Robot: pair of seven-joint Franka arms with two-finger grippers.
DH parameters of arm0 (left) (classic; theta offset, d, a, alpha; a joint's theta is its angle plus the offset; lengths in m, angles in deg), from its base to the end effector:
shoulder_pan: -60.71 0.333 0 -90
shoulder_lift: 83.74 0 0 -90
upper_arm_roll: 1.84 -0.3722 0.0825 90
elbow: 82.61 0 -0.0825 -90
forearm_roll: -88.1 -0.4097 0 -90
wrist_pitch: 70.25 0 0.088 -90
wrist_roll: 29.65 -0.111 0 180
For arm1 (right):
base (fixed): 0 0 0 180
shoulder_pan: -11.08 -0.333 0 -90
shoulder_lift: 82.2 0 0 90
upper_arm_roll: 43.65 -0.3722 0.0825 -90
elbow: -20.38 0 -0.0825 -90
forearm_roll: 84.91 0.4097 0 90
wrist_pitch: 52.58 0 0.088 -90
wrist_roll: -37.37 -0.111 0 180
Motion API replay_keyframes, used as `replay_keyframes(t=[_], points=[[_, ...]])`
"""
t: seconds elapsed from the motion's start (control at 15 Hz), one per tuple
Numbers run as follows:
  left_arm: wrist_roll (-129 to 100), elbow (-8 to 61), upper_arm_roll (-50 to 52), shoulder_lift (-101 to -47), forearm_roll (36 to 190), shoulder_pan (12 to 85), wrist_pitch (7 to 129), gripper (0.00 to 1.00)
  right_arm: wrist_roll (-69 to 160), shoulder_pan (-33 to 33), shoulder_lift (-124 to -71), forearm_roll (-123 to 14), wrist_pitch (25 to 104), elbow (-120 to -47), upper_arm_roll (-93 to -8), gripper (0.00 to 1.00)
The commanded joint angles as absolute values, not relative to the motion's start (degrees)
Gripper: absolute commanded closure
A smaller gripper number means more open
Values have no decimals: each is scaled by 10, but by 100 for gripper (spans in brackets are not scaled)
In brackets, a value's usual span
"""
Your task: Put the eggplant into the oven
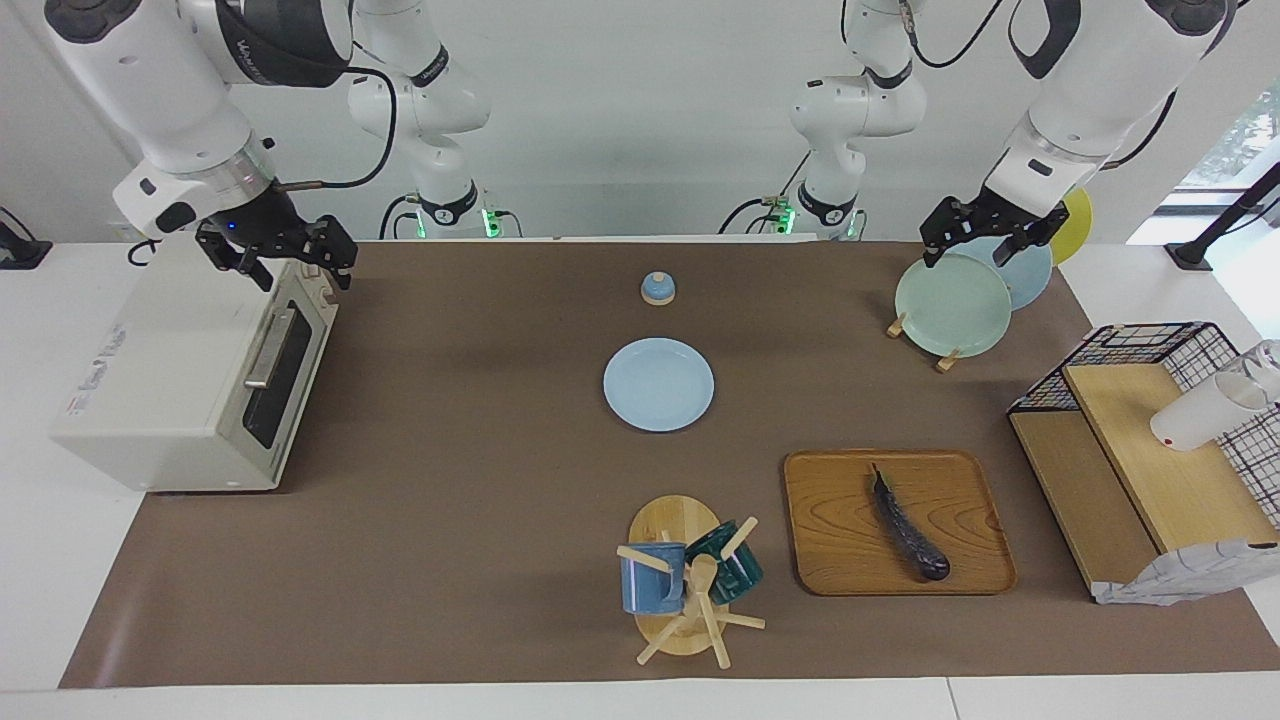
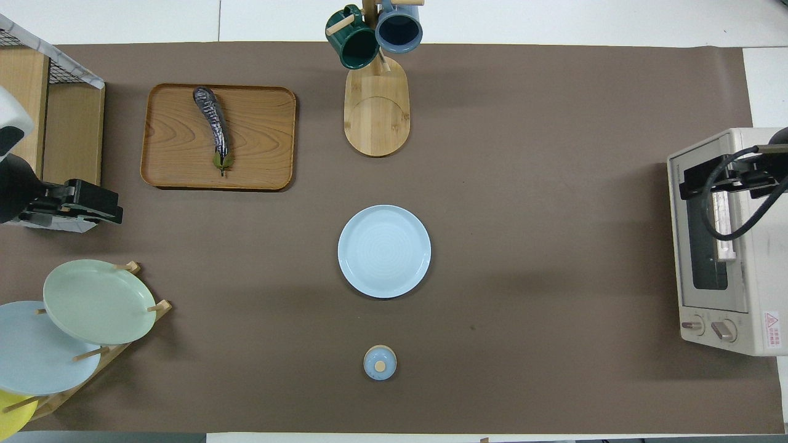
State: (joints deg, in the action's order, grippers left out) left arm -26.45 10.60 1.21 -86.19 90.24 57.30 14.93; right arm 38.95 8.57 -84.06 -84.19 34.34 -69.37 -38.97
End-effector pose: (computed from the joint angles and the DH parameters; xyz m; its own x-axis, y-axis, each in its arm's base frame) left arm 0.5500 -0.0674 0.6665 0.9933 -0.0592 -0.0990 -0.0565 -0.9980 0.0296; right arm 0.5847 -0.0198 0.6555 0.9966 -0.0097 -0.0813 -0.0107 -0.9999 -0.0122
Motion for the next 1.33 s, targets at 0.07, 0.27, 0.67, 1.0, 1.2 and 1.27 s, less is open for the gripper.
replay_keyframes(t=[0.07, 0.27, 0.67, 1.0, 1.2, 1.27], points=[[-267, 99, 11, -858, 908, 574, 154, 0, 383, 94, -836, -832, 352, -695, -394, 0], [-266, 99, 11, -858, 912, 574, 154, 0, 382, 94, -836, -835, 353, -697, -393, 0], [-263, 110, 11, -856, 912, 573, 199, 0, 425, 97, -830, -835, 364, -711, -391, 100], [-261, 89, 11, -760, 927, 568, 259, 0, 403, 102, -789, -843, 482, -843, -389, 100], [-260, 71, 11, -675, 949, 568, 333, 0, 386, 105, -804, -910, 541, -881, -389, 100], [-260, 69, 11, -657, 952, 568, 357, 0, 387, 112, -808, -924, 560, -896, -389, 100]])
